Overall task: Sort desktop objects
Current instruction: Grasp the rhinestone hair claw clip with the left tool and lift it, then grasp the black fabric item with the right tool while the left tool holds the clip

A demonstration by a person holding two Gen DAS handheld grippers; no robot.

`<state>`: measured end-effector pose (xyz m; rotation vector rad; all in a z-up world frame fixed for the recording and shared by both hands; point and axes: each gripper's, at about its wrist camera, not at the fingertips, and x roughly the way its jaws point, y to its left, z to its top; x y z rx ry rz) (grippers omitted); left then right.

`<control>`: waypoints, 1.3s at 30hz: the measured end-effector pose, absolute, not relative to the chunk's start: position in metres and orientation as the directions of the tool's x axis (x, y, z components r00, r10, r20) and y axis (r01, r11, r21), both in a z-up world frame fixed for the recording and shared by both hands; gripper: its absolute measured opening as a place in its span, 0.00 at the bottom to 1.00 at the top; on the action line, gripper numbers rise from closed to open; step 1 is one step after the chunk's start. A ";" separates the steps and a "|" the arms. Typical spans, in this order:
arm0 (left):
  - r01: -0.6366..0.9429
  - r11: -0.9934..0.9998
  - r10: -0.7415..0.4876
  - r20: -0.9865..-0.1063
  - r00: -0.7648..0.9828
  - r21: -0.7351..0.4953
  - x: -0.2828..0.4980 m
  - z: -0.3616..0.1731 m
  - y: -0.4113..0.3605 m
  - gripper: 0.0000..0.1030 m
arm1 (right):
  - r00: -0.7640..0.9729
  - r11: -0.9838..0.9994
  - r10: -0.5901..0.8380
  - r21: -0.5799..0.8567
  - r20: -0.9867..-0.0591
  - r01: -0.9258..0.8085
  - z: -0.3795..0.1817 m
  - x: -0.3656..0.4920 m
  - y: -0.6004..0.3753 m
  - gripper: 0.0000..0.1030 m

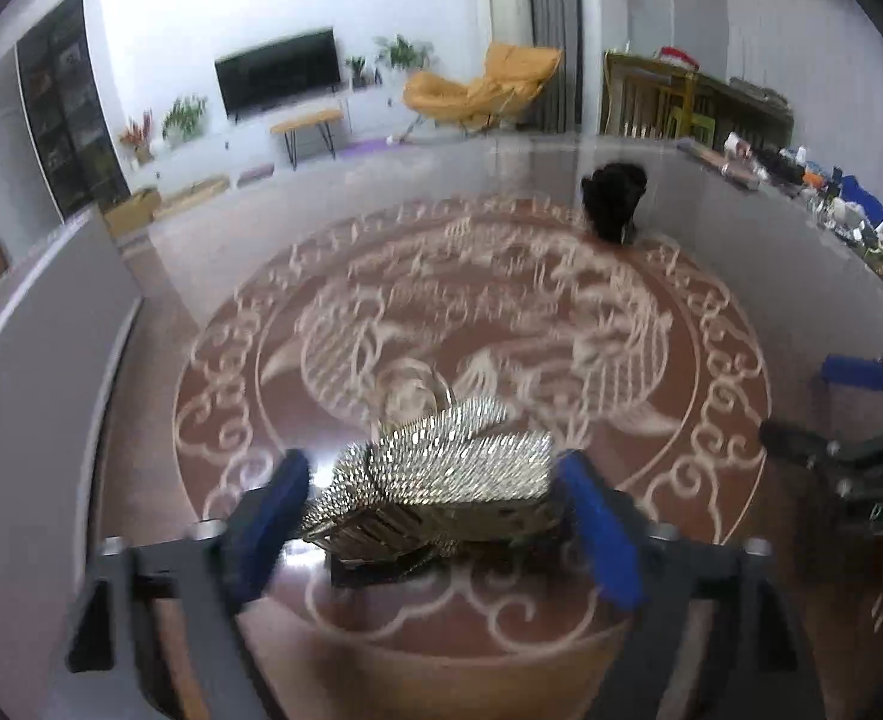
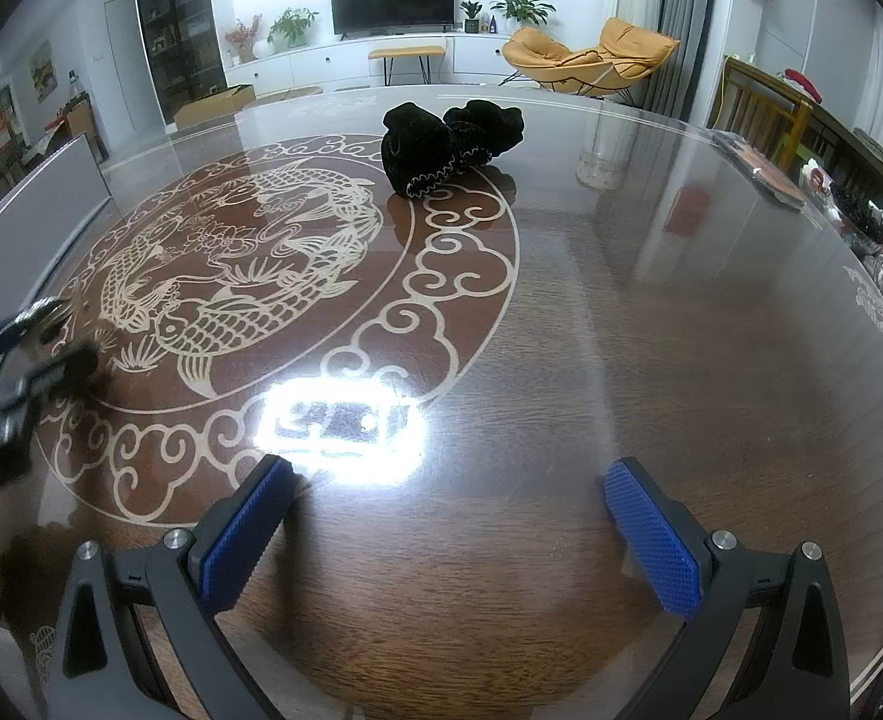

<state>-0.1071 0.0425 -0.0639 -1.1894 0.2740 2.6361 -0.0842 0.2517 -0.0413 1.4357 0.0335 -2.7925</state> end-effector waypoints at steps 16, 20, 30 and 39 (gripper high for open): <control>-0.185 -0.983 0.101 -0.819 -0.565 0.007 -0.107 -0.079 0.031 1.00 | -0.582 -1.000 0.009 -0.018 -0.813 0.011 -0.041 -0.084 0.252 1.00; -0.185 -0.983 0.101 -0.819 -0.565 0.006 -0.107 -0.079 0.031 1.00 | -0.582 -1.000 0.009 -0.018 -0.813 0.011 -0.041 -0.085 0.251 1.00; -0.185 -0.983 0.101 -0.819 -0.565 0.006 -0.107 -0.079 0.031 1.00 | -0.582 -1.000 0.009 -0.018 -0.813 0.011 -0.042 -0.084 0.251 1.00; -0.185 -0.983 0.101 -0.819 -0.565 0.006 -0.107 -0.079 0.031 1.00 | -0.582 -1.000 0.008 -0.017 -0.813 0.011 -0.042 -0.084 0.252 1.00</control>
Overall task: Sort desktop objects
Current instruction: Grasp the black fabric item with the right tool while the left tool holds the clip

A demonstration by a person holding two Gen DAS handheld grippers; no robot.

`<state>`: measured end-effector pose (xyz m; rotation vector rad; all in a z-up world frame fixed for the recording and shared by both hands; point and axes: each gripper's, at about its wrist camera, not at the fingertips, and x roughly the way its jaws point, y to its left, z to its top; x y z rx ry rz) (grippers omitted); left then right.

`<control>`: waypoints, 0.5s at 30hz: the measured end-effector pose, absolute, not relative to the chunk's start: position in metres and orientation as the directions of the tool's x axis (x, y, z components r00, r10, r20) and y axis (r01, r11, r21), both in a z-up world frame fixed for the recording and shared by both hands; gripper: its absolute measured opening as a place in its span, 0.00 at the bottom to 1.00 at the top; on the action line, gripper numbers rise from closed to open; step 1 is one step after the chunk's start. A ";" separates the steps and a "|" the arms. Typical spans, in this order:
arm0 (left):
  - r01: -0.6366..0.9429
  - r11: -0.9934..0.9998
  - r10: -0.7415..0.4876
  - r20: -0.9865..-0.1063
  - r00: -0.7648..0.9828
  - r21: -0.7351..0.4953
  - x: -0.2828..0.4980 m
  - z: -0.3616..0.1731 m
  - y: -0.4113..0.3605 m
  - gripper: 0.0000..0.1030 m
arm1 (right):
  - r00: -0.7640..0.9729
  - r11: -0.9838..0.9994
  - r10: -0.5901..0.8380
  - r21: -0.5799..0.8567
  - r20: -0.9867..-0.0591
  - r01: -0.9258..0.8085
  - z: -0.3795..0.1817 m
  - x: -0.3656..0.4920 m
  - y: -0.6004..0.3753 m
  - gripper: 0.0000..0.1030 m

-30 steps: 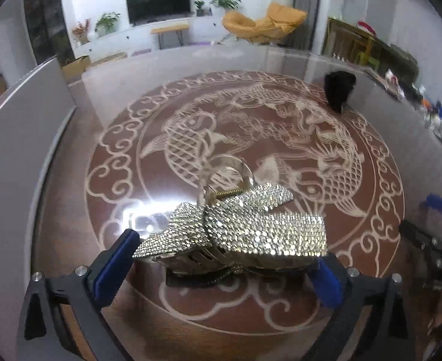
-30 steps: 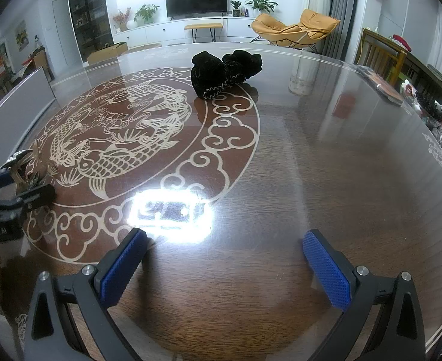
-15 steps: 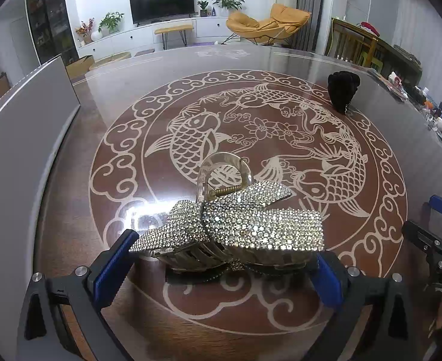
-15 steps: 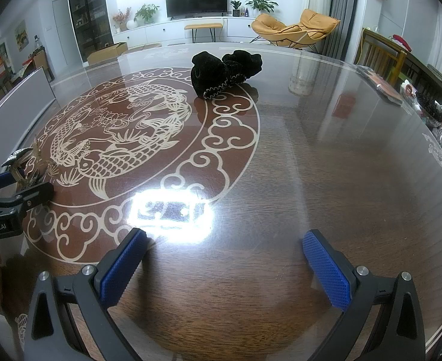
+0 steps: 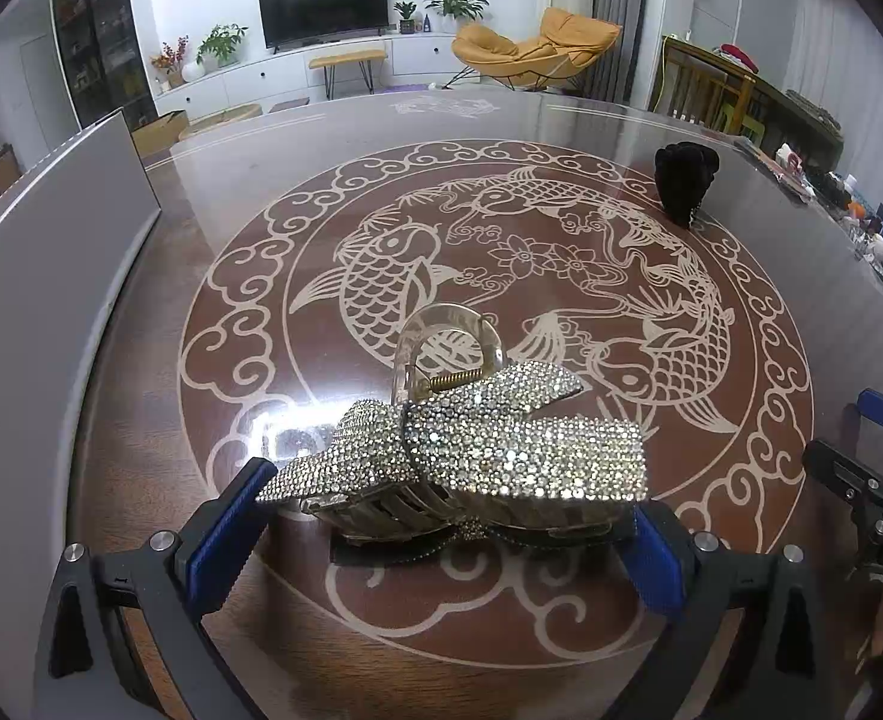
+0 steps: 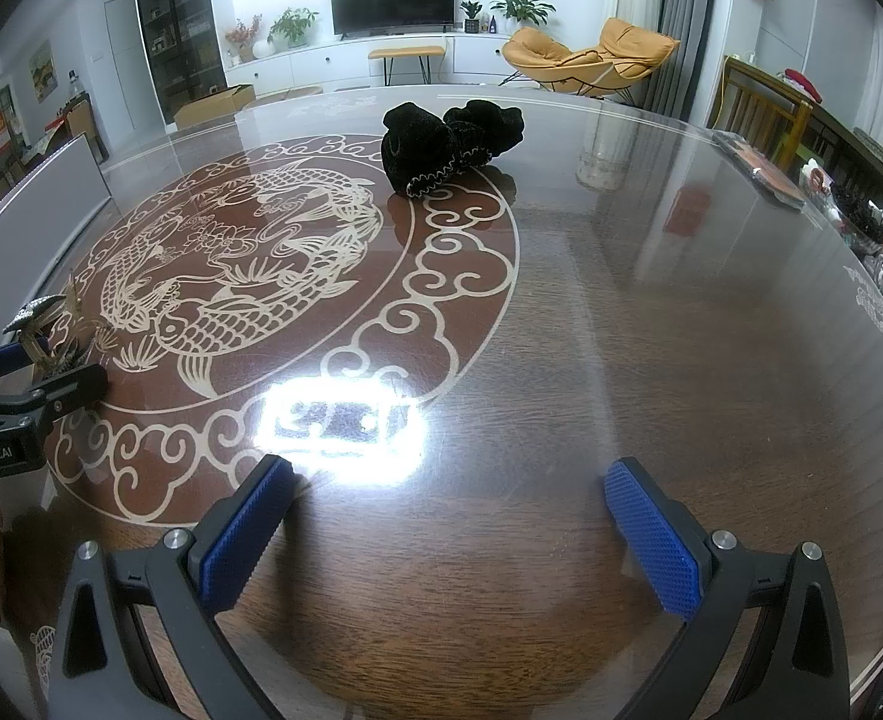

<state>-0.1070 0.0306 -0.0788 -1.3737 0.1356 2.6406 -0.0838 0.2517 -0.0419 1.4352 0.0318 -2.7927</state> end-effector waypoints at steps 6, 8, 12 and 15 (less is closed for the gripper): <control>-0.185 -0.983 0.101 -0.819 -0.564 0.006 -0.107 -0.079 0.030 1.00 | -0.573 -0.992 -0.112 0.128 -0.812 0.013 -0.025 -0.118 0.264 1.00; -0.185 -0.983 0.101 -0.819 -0.564 0.006 -0.107 -0.079 0.030 1.00 | -0.582 -0.982 -0.143 0.190 -0.800 -0.020 -0.011 -0.154 0.268 1.00; -0.185 -0.983 0.101 -0.819 -0.564 0.006 -0.107 -0.079 0.030 1.00 | -0.558 -0.973 -0.113 0.205 -0.822 -0.106 -0.005 -0.232 0.265 1.00; -0.185 -0.983 0.101 -0.819 -0.564 0.006 -0.107 -0.079 0.030 1.00 | -0.517 -0.968 -0.097 0.202 -0.851 -0.149 -0.014 -0.267 0.260 1.00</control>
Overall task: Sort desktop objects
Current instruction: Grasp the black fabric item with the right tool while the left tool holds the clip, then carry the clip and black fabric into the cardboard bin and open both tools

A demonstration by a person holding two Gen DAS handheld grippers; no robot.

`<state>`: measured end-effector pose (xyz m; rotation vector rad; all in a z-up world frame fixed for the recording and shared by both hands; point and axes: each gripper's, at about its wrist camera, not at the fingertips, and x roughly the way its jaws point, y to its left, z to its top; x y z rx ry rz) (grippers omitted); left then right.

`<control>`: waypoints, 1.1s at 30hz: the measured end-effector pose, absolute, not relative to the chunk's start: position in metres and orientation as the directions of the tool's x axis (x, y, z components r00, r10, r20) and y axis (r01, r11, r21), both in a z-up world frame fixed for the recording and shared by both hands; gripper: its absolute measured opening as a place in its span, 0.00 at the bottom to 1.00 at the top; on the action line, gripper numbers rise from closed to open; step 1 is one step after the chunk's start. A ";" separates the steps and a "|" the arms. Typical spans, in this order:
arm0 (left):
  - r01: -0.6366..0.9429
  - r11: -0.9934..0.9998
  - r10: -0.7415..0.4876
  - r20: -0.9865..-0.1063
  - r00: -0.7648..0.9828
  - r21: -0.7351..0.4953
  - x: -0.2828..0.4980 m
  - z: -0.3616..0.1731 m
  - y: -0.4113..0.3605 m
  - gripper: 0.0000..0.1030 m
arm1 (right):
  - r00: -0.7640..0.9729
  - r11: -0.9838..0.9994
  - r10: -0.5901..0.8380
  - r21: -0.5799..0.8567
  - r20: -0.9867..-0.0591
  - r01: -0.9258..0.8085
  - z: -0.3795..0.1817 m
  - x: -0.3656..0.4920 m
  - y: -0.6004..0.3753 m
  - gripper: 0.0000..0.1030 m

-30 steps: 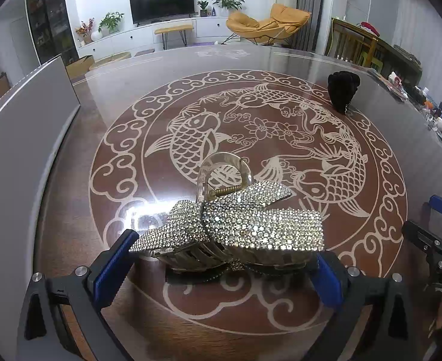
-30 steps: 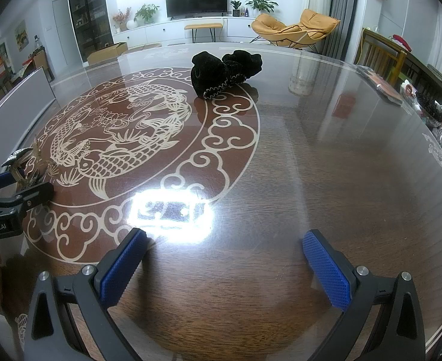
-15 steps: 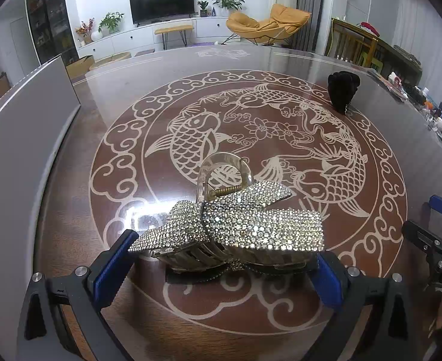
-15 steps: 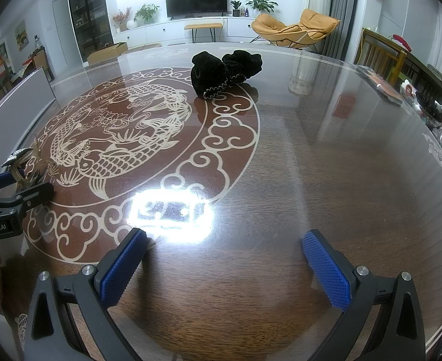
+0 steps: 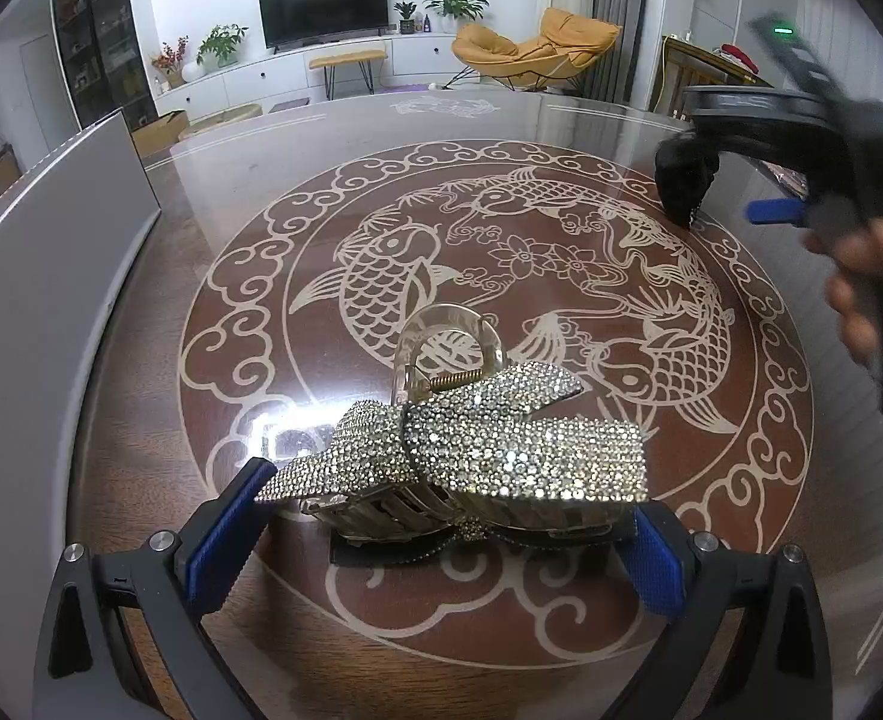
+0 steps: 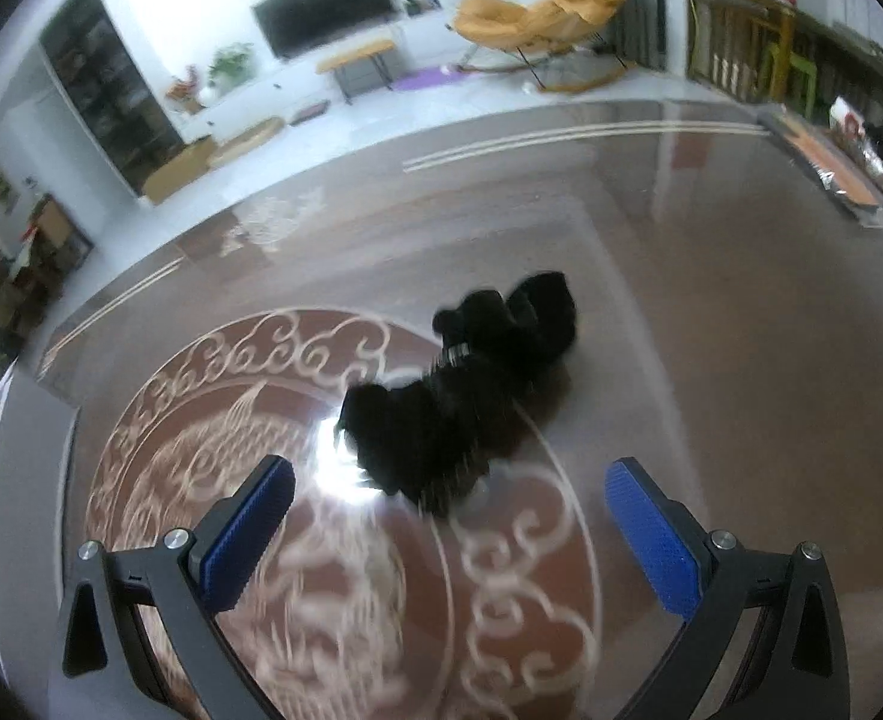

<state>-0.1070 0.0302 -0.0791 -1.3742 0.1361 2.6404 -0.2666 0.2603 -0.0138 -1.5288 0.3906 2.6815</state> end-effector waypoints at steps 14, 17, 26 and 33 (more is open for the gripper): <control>-0.185 -0.983 0.104 -0.819 -0.565 0.003 -0.106 -0.080 0.030 1.00 | -0.514 -0.994 -0.107 0.092 -0.851 0.054 -0.026 -0.245 0.227 0.30; -0.214 -0.975 0.172 -0.805 -0.568 -0.057 -0.105 -0.075 0.023 0.96 | -0.498 -0.983 -0.177 0.134 -0.849 0.122 -0.026 -0.194 0.227 0.30; -0.257 -0.964 0.230 -0.693 -0.683 -0.067 -0.058 -0.036 0.010 0.74 | -0.480 -0.963 -0.258 0.183 -0.838 0.198 -0.025 -0.069 0.238 0.30; -0.245 -0.955 0.293 -0.630 -0.719 -0.165 -0.004 0.038 -0.027 0.74 | -0.501 -0.934 -0.336 0.213 -0.798 0.286 0.025 -0.047 0.207 0.30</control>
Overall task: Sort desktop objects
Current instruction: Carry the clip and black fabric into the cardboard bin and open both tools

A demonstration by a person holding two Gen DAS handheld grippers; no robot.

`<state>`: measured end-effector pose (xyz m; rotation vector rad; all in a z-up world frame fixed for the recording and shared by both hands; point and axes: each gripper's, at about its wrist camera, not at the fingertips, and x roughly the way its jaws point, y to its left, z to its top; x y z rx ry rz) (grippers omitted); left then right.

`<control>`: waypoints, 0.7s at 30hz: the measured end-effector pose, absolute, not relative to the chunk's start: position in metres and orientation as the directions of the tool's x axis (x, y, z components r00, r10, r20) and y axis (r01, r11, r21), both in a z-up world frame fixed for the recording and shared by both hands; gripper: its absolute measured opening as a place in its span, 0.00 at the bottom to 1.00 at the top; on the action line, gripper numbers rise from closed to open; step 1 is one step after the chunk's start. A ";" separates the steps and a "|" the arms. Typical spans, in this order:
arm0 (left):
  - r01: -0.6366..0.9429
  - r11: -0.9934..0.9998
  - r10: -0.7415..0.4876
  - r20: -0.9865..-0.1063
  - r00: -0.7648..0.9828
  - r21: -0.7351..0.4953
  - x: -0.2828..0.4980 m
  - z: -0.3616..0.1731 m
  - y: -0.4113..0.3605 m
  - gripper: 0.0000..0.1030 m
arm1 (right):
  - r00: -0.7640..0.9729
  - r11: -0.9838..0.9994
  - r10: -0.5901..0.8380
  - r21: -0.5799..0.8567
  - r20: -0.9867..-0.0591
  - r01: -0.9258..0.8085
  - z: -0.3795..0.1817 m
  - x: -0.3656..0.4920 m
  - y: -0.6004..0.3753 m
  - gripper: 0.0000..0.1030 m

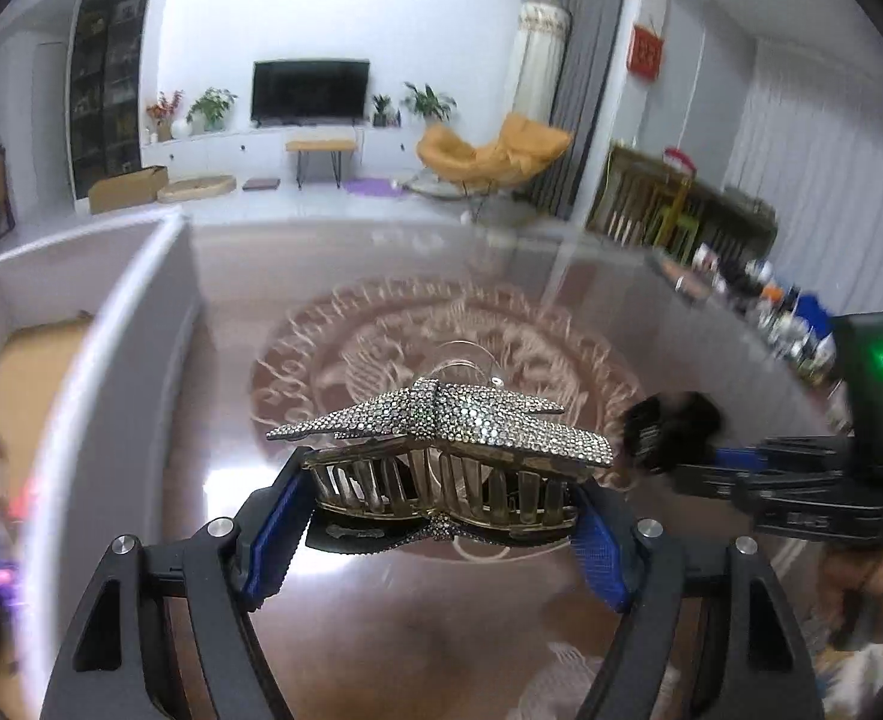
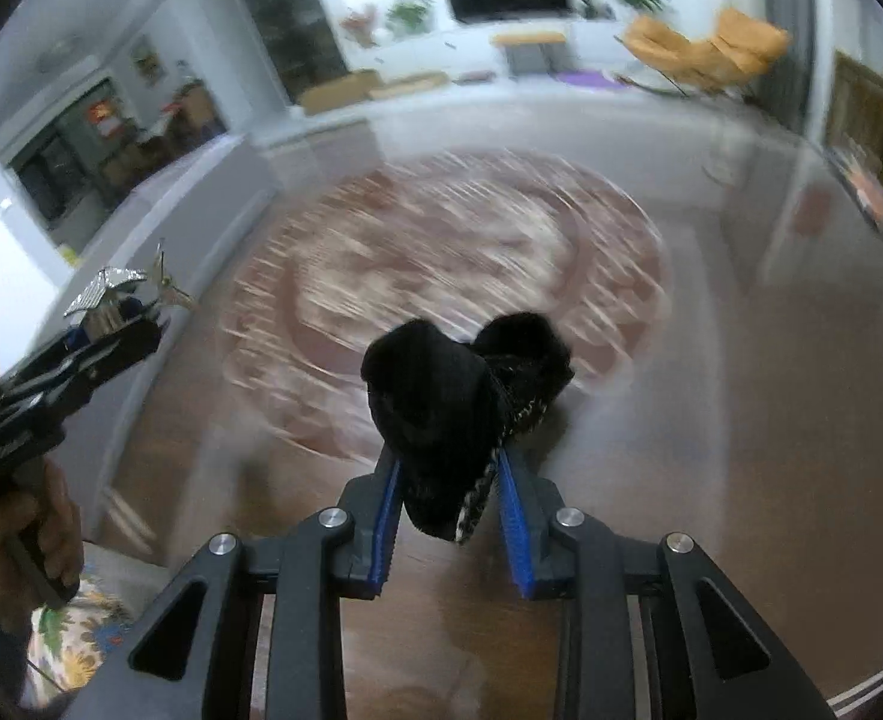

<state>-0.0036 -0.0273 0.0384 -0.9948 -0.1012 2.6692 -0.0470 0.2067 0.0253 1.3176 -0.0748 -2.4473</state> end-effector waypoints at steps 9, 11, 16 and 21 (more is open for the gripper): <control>0.060 -0.993 0.025 -0.693 -0.721 -0.098 0.033 0.082 -0.202 0.74 | -0.354 -0.692 -0.639 0.309 -0.683 0.653 0.110 -0.023 -0.002 0.29; 0.143 -0.988 -0.056 -0.733 -0.678 -0.057 0.032 0.068 -0.239 0.74 | -0.299 -0.631 -0.668 0.305 -0.682 0.713 0.112 -0.014 -0.052 0.29; 0.239 -0.970 -0.116 -0.767 -0.632 -0.051 0.047 0.046 -0.290 0.74 | -0.230 -0.580 -0.673 0.309 -0.703 0.753 0.103 -0.014 -0.112 0.29; 0.210 -0.974 -0.083 -0.727 -0.682 -0.086 0.068 0.052 -0.280 0.74 | -0.346 -0.728 -0.529 0.205 -0.775 0.655 0.075 -0.017 -0.057 0.91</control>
